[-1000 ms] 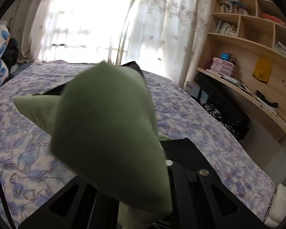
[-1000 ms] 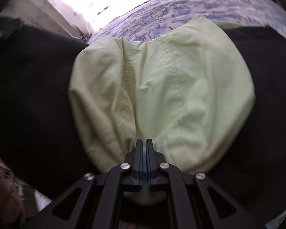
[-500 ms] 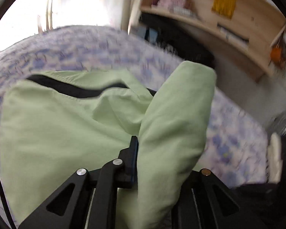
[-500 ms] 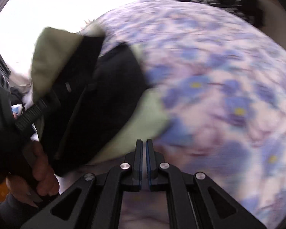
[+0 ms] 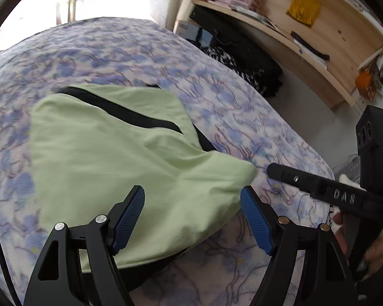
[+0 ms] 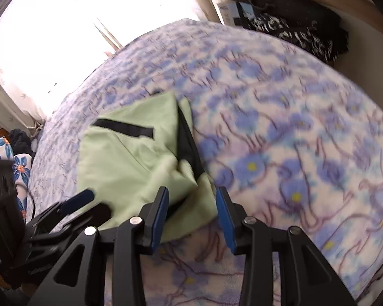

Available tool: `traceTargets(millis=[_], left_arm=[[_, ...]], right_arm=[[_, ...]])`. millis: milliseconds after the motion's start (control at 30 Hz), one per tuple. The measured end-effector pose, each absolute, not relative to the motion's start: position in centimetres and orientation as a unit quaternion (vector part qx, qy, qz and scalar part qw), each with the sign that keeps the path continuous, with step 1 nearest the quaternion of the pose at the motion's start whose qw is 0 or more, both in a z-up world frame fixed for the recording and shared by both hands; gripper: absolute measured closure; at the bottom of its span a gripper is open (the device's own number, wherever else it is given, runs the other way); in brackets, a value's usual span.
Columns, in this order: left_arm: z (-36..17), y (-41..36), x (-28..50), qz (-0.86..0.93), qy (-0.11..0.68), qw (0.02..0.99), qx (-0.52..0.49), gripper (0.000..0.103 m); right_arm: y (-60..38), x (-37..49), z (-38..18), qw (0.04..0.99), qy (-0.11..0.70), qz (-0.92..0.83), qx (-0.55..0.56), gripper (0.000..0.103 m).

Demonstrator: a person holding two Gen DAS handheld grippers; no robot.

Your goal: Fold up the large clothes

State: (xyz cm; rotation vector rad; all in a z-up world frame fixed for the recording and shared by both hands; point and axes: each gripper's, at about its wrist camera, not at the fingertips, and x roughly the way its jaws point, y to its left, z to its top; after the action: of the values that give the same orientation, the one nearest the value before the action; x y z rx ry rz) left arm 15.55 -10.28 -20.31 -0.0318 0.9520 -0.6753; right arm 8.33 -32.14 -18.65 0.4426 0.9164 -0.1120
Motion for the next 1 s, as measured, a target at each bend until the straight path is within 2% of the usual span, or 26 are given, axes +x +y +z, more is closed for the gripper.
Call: traceTargets(millis=[133, 433, 533, 733, 900, 1000], left_arm=[[-20.0, -7.0, 16.6, -0.258, 0.460, 0.850, -0.017, 0.027], [-26.4, -1.5, 20.7, -0.140, 0.534, 0.832, -0.054, 0.027], [-27.5, -1.0, 21.4, -0.140, 0.542, 0.825, -0.081, 0.027], [-27.9, -1.1, 20.8, -0.141, 0.532, 0.831, -0.080, 0.027], [-28.7, -1.7, 20.1, -0.142, 0.535, 0.830, -0.067, 0.026], [-28.8, -1.6, 20.0, -0.142, 0.537, 0.829, -0.072, 0.026]], right_arm=[[-31.7, 11.6, -18.6, 0.862, 0.470, -0.035, 0.188, 0.064], [-31.3, 17.4, -25.0, 0.805, 0.566, 0.014, 0.179, 0.066], [-30.8, 17.4, -24.8, 0.810, 0.561, 0.046, 0.163, 0.099], [-32.6, 13.7, -22.7, 0.838, 0.509, 0.052, 0.190, 0.100], [-32.9, 12.1, -27.5, 0.815, 0.545, 0.020, 0.195, 0.102], [-32.0, 12.2, -26.6, 0.824, 0.540, 0.016, 0.169, 0.101]])
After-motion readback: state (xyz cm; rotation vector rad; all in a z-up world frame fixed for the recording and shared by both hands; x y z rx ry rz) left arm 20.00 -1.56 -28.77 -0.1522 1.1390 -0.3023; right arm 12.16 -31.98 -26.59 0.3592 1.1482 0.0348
